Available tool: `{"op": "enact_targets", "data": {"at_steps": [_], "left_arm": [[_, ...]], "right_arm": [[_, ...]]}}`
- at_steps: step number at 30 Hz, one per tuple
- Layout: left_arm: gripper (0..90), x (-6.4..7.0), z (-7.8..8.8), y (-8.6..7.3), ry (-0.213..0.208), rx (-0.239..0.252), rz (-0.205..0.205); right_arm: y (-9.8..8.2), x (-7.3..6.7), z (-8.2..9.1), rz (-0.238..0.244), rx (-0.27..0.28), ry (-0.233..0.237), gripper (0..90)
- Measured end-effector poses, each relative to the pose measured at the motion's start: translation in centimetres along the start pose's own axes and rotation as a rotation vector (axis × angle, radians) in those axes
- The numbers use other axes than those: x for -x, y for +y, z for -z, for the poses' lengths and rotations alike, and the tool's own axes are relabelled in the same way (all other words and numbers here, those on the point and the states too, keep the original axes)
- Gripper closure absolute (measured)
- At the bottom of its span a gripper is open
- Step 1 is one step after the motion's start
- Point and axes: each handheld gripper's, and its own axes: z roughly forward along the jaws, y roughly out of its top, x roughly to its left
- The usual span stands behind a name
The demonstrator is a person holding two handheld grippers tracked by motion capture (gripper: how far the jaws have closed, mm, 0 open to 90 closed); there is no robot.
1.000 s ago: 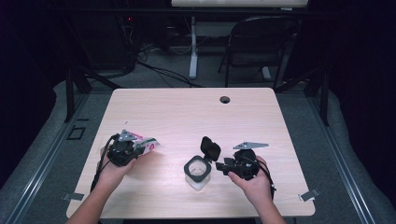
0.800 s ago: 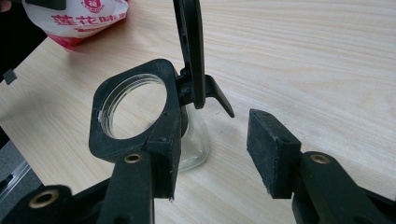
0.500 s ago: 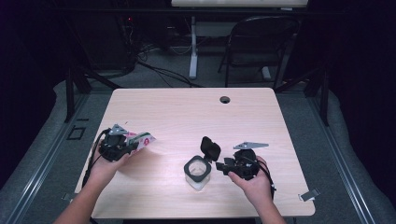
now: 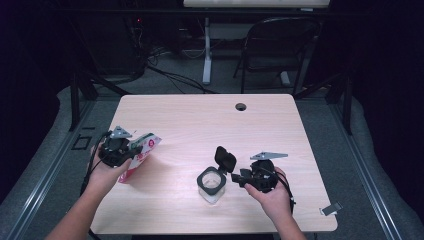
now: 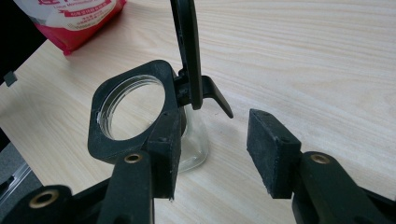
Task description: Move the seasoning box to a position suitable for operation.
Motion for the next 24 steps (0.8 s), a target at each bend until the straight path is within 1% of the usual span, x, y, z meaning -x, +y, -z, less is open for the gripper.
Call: {"op": "enact_targets", "data": {"at_steps": [7, 8, 10, 11, 15, 16, 17, 19, 20, 22, 24], "left_arm": [[90.0, -0.5, 1.0, 1.3, 0.038, 0.005, -0.021], [90.0, -0.6, 1.3, 1.5, 0.052, 0.007, -0.024], [90.0, -1.0, 2.0, 1.9, 0.062, 0.020, -0.028], [90.0, -1.1, 2.4, 2.2, 0.074, 0.033, -0.030], [90.0, -1.3, 3.7, 3.3, 0.079, 0.041, -0.044], [90.0, -1.2, 4.0, 3.5, 0.076, 0.047, -0.044], [90.0, -1.2, 4.2, 3.7, 0.061, 0.051, -0.045], [90.0, -1.0, 4.5, 4.0, 0.045, 0.062, -0.045], [90.0, -0.7, 4.6, 4.1, 0.029, 0.066, -0.053], [90.0, -0.2, 4.6, 4.4, 0.013, 0.073, -0.058], [90.0, 0.5, 4.5, 4.6, 0.002, 0.074, -0.074]], "right_arm": [[0.0, 0.0, 0.0, -0.007, 0.007, -0.001, 54.8], [0.0, 0.1, 0.1, -0.008, 0.011, 0.000, 54.8], [0.0, 0.2, 0.1, -0.009, 0.009, -0.001, 54.8], [0.0, 0.2, 0.1, -0.007, 0.007, -0.002, 54.9], [0.0, 0.3, 0.2, -0.011, 0.014, -0.001, 54.9], [0.0, 0.3, 0.2, -0.012, 0.014, 0.000, 54.8], [0.0, 0.3, 0.2, -0.012, 0.014, 0.000, 54.8], [0.0, 0.3, 0.2, -0.011, 0.014, 0.001, 54.8], [0.0, 0.3, 0.2, -0.012, 0.014, -0.001, 54.9], [0.0, 0.3, 0.2, -0.018, 0.021, 0.000, 54.9], [0.0, 0.4, 0.3, -0.019, 0.021, -0.002, 54.9]]}}
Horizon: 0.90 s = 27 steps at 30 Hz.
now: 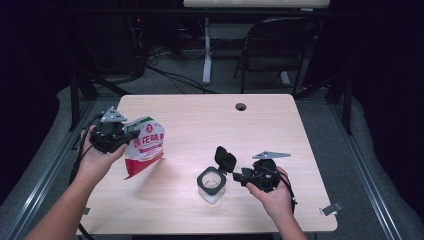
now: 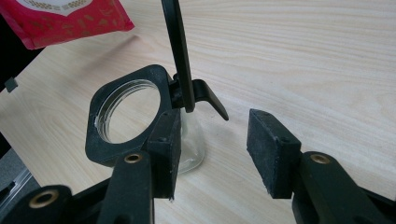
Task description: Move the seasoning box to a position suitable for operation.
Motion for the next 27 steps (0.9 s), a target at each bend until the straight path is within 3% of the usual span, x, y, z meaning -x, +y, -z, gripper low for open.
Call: {"op": "enact_targets", "data": {"at_steps": [13, 27], "left_arm": [[90.0, 2.4, -1.1, 0.8, -0.072, -0.016, -0.036], [90.0, 6.1, -1.8, 2.5, -0.157, -0.063, -0.125]], "right_arm": [[0.0, 0.1, 0.2, 0.000, 0.007, 0.001, 54.8], [0.1, 0.1, 0.4, 0.005, 0.005, -0.001, 54.7]]}}
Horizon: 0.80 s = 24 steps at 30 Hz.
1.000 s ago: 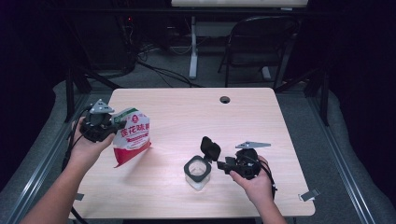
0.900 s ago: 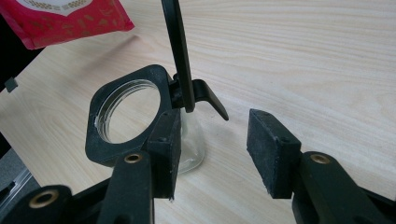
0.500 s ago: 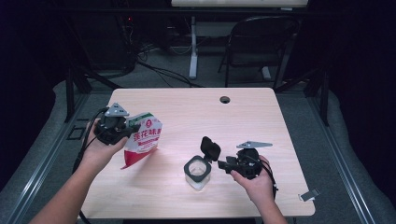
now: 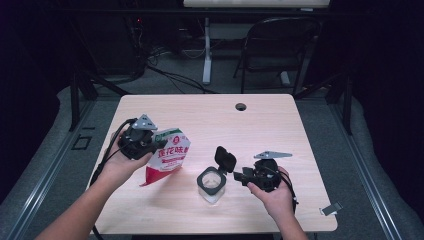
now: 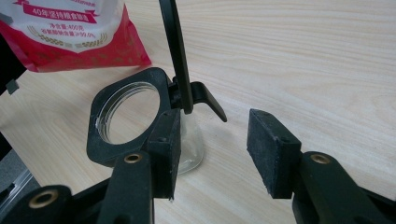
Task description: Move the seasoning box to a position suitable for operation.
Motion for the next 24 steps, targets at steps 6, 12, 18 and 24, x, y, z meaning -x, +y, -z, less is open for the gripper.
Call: {"op": "enact_targets", "data": {"at_steps": [6, 12, 18, 24], "left_arm": [[90.0, 1.1, -0.2, 0.7, -0.029, -0.020, -0.028], [90.0, 1.9, -0.3, 1.1, -0.049, -0.033, -0.056], [90.0, 2.6, -0.5, 1.2, -0.060, -0.034, -0.065], [90.0, 2.9, -0.6, 1.0, -0.071, -0.044, -0.075]], "right_arm": [[0.0, 0.0, 0.1, -0.003, 0.006, 0.002, 54.7], [0.1, 0.1, 0.2, 0.000, 0.007, 0.001, 54.7], [0.1, 0.1, 0.3, -0.002, 0.013, 0.004, 54.6], [0.1, 0.0, 0.5, 0.000, 0.016, 0.007, 54.6]]}}
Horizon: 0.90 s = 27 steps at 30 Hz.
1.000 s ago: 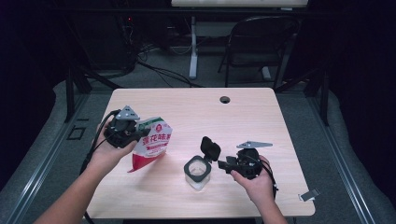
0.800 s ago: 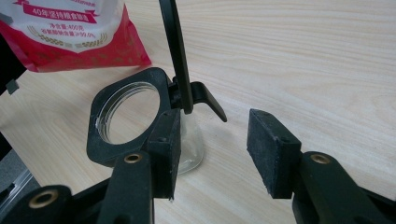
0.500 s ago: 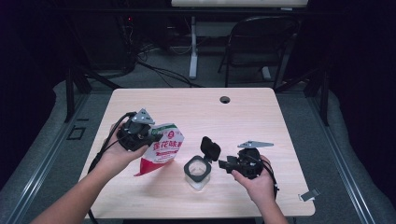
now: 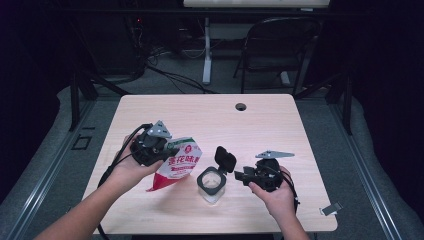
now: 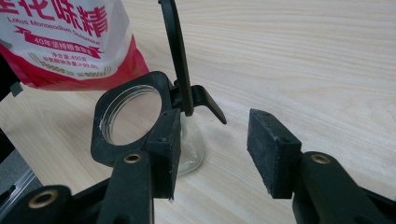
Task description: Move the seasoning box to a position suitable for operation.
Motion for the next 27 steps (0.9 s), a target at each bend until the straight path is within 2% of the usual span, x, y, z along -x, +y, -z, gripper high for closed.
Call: {"op": "enact_targets", "data": {"at_steps": [4, 14, 21, 27], "left_arm": [[90.0, 0.0, 0.0, -0.3, 0.004, 0.003, 0.002], [90.0, 0.2, 0.2, -2.1, -0.027, 0.009, 0.036], [90.0, 0.5, -0.4, -4.5, -0.058, 0.035, 0.087], [90.0, 0.5, -0.5, -5.9, -0.064, 0.036, 0.108]], "right_arm": [[0.1, -0.1, 0.1, 0.001, 0.001, 0.000, 54.4], [0.3, -0.4, 0.2, 0.027, -0.032, 0.012, 55.8], [0.9, -0.5, 1.5, 0.049, -0.054, 0.046, 62.6], [1.7, -1.5, 2.8, 0.092, -0.058, 0.068, 63.6]]}}
